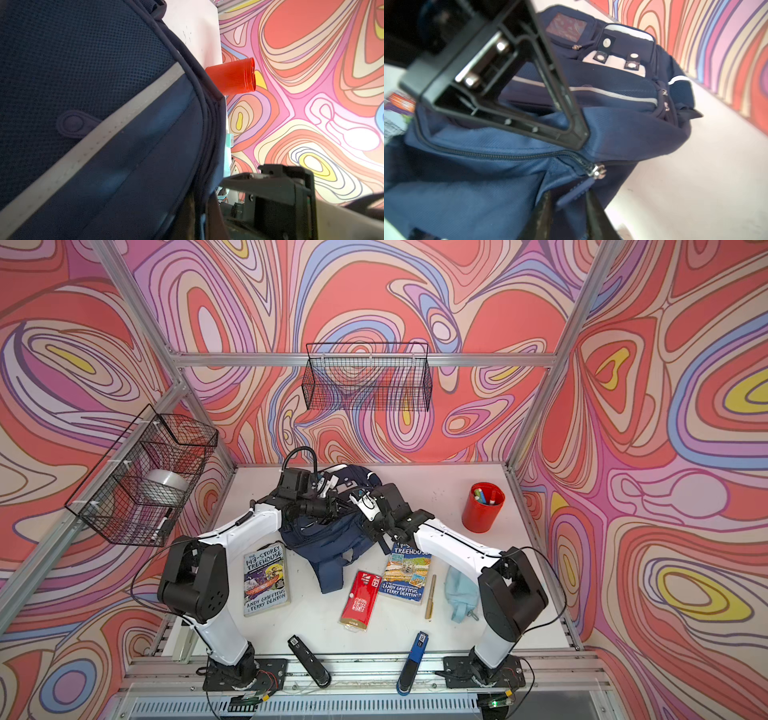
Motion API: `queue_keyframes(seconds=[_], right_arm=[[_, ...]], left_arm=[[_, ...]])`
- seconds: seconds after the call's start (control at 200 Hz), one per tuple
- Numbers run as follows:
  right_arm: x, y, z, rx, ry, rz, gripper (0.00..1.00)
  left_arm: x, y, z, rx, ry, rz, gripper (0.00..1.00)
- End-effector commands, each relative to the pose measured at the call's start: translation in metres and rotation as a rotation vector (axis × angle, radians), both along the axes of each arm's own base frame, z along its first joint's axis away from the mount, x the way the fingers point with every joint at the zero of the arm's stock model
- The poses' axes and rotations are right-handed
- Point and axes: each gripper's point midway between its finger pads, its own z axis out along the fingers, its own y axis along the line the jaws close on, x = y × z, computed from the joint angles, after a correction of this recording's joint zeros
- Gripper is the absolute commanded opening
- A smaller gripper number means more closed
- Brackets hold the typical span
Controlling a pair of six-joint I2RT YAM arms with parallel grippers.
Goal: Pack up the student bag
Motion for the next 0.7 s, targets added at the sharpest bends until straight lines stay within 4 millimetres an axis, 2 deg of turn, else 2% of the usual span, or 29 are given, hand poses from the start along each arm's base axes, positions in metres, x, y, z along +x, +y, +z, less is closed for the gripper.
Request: queue_keyframes(seconds=[0.0, 0.115, 0.195, 0.411, 0.491, 0.556, 0.596, 0.696], right_arm=[[-0.041, 0.017, 0.018, 0.195, 0.100, 0.159, 0.44], [-0.033, -0.008, 0.045, 0.310, 0.050, 0.119, 0.58], [-0.018, -0.023, 0.050, 0.345, 0.028, 0.077, 0.63], [0.030, -0.042, 0.020, 0.351, 0.067, 0.031, 0.62], [0.047, -0.057, 0.022, 0.432, 0.074, -0.003, 0.62], [0.055, -0.065, 0.023, 0.488, 0.083, -0.022, 0.57], [0.061, -0.067, 0.021, 0.482, 0.069, -0.041, 0.54], [0.064, -0.058, 0.016, 0.449, 0.079, -0.020, 0.51]], left_arm=[[0.006, -0.006, 0.047, -0.024, -0.198, -0.047, 0.00], [0.001, -0.011, 0.052, -0.044, -0.220, -0.091, 0.00], [-0.002, -0.014, 0.057, -0.047, -0.245, -0.116, 0.00], [-0.014, -0.015, 0.067, -0.049, -0.296, -0.193, 0.00], [-0.023, -0.013, 0.065, -0.011, -0.303, -0.230, 0.00], [-0.029, -0.013, 0.065, 0.003, -0.307, -0.255, 0.00], [-0.030, -0.014, 0.065, 0.000, -0.314, -0.265, 0.00], [-0.031, -0.015, 0.066, -0.007, -0.322, -0.277, 0.00]])
